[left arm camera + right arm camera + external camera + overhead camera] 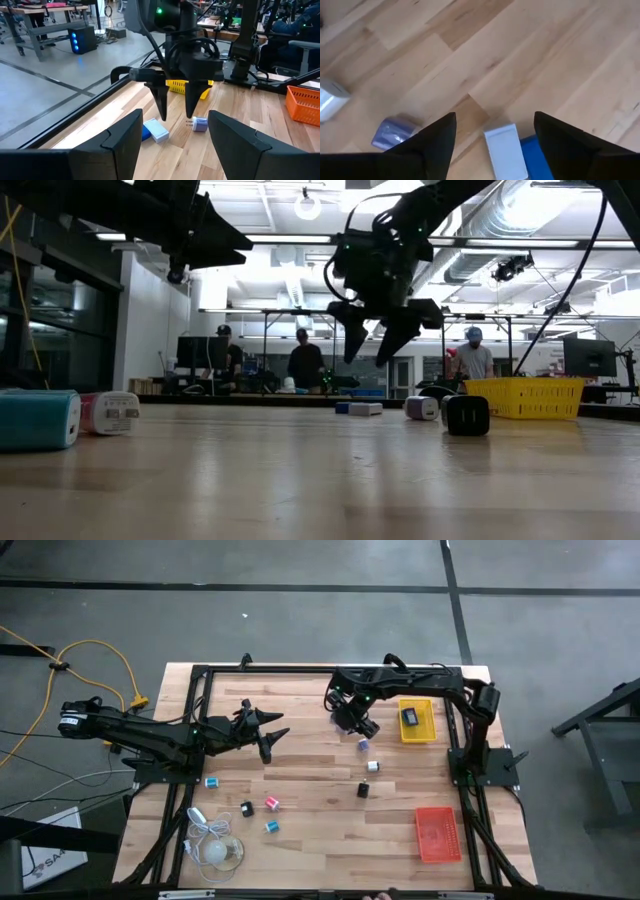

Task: Pick & Place Office items
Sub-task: Put the white digital clock into the yellow bin

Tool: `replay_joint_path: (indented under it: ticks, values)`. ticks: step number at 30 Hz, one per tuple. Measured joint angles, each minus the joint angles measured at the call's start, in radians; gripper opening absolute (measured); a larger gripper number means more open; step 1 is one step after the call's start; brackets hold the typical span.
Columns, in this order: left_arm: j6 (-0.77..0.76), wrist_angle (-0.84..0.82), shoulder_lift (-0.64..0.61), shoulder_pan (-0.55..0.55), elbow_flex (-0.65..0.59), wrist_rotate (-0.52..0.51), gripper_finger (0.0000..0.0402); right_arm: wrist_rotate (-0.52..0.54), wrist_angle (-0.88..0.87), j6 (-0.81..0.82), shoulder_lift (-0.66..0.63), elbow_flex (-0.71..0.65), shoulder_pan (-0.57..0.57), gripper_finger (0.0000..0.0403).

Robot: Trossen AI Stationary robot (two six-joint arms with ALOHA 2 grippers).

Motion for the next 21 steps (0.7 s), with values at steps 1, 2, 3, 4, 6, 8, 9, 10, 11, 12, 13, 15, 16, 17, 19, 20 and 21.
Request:
replay_joint_path:
  ticks: [1, 2, 3, 4, 6, 8, 9, 10, 11, 12, 13, 15, 16, 17, 19, 20, 21]
  values:
    - [0.000, 0.000, 0.000, 0.000, 0.000, 0.000, 0.0218, 0.004, -0.001, -0.012, 0.000, 0.000, 0.000, 0.0253]
    - [0.000, 0.000, 0.000, 0.000, 0.000, 0.000, 0.0218, 0.012, -0.001, -0.023, 0.000, 0.000, 0.000, 0.0251]
    - [0.000, 0.000, 0.000, 0.000, 0.000, 0.000, 0.0218, 0.018, 0.002, -0.034, 0.000, 0.000, -0.001, 0.0249]
    - [0.000, 0.000, 0.000, 0.000, 0.000, 0.000, 0.0218, 0.022, 0.005, -0.041, 0.000, 0.000, -0.002, 0.0248]
    - [0.000, 0.000, 0.000, 0.000, 0.000, 0.000, 0.0218, 0.021, 0.008, -0.057, 0.000, 0.000, -0.006, 0.0244]
    - [0.000, 0.000, 0.000, 0.000, 0.000, 0.000, 0.0218, 0.008, 0.008, -0.061, 0.000, 0.000, -0.011, 0.0241]
    - [0.000, 0.000, 0.000, 0.000, 0.000, 0.000, 0.0218, -0.003, 0.008, -0.061, 0.000, 0.000, -0.015, 0.0240]
    - [0.000, 0.000, 0.000, 0.000, 0.000, 0.000, 0.0218, -0.013, 0.007, -0.061, 0.000, 0.000, -0.019, 0.0238]
    - [0.000, 0.000, 0.000, 0.000, 0.000, 0.000, 0.0218, -0.018, 0.007, -0.061, 0.000, 0.000, -0.024, 0.0236]
    - [0.000, 0.000, 0.000, 0.000, 0.000, 0.000, 0.0218, -0.026, 0.005, -0.061, 0.000, 0.002, -0.030, 0.0234]
    - [0.000, 0.000, 0.000, 0.000, 0.000, 0.000, 0.0218, -0.033, -0.005, -0.061, 0.000, 0.010, -0.038, 0.0232]
    - [0.000, 0.000, 0.000, 0.000, 0.000, 0.000, 0.0218, -0.037, -0.018, -0.061, 0.000, 0.031, -0.048, 0.0229]
    - [0.000, 0.000, 0.000, 0.000, 0.000, 0.000, 0.0218, -0.036, -0.023, -0.066, 0.000, 0.042, -0.051, 0.0227]
    - [0.000, 0.000, 0.000, 0.000, 0.000, 0.000, 0.0218, -0.035, -0.029, -0.078, -0.001, 0.053, -0.052, 0.0226]
    - [0.000, 0.000, 0.000, 0.000, 0.000, 0.000, 0.0218, -0.030, -0.044, -0.104, -0.001, 0.075, -0.050, 0.0222]
    - [0.000, 0.000, 0.000, 0.000, 0.000, 0.000, 0.0218, -0.031, -0.048, -0.113, -0.001, 0.086, -0.049, 0.0221]
    - [0.000, 0.000, 0.000, 0.000, 0.000, 0.000, 0.0218, -0.033, -0.051, -0.117, -0.001, 0.093, -0.048, 0.0219]
